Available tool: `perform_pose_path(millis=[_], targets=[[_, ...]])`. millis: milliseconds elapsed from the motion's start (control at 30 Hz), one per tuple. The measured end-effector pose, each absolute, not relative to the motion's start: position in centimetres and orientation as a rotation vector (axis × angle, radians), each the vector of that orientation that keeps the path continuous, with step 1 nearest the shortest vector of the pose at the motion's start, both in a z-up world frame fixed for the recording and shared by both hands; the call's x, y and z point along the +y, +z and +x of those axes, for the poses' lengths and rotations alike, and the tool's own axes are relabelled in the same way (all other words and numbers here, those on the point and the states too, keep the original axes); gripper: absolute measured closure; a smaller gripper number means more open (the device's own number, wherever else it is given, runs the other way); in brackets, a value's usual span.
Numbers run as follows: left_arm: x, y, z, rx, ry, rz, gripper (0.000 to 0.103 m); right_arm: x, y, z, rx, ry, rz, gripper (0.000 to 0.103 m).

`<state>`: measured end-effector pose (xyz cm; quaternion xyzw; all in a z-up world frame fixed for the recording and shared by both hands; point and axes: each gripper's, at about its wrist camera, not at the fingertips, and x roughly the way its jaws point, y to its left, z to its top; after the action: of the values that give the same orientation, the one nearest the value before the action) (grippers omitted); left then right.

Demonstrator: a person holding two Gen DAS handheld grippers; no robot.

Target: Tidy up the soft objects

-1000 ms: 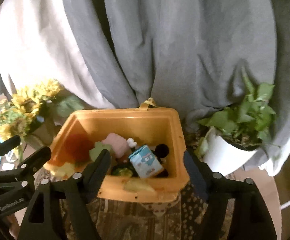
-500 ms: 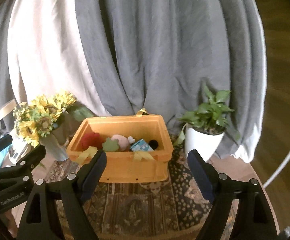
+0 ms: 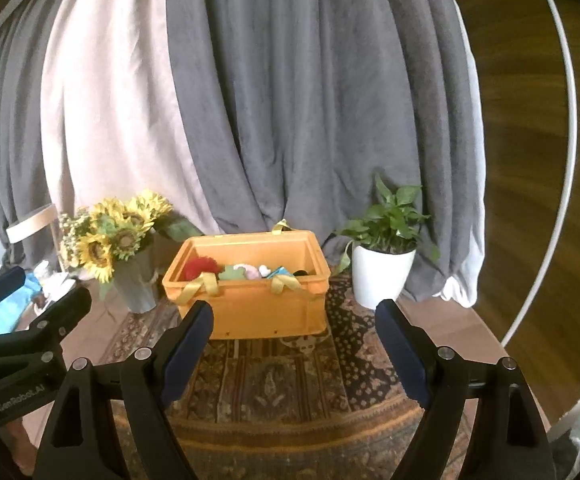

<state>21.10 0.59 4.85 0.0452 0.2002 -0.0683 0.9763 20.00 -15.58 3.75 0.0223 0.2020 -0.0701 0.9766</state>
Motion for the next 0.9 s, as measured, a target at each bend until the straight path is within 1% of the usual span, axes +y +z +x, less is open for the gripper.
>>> perform_pose_path(millis=[467, 600, 700, 900], targets=[[-0.7, 4.3, 10.7, 0.408, -0.130, 0.070, 0.000, -16.6, 3.0, 10.4, 0.414, -0.102, 0.041, 0.019], [-0.9, 4.3, 8.9, 0.402, -0.132, 0.072, 0.000, -16.9, 2.8, 8.1, 0.409, -0.094, 0.050, 0.019], [-1.1, 4.4, 7.6, 0.399, -0.138, 0.068, 0.000, -17.1, 2.9, 6.7, 0.406, -0.089, 0.054, 0.011], [-1.3, 4.5, 5.6, 0.384, -0.148, 0.068, 0.000, -17.1, 3.0, 4.4, 0.383, -0.087, 0.044, 0.010]])
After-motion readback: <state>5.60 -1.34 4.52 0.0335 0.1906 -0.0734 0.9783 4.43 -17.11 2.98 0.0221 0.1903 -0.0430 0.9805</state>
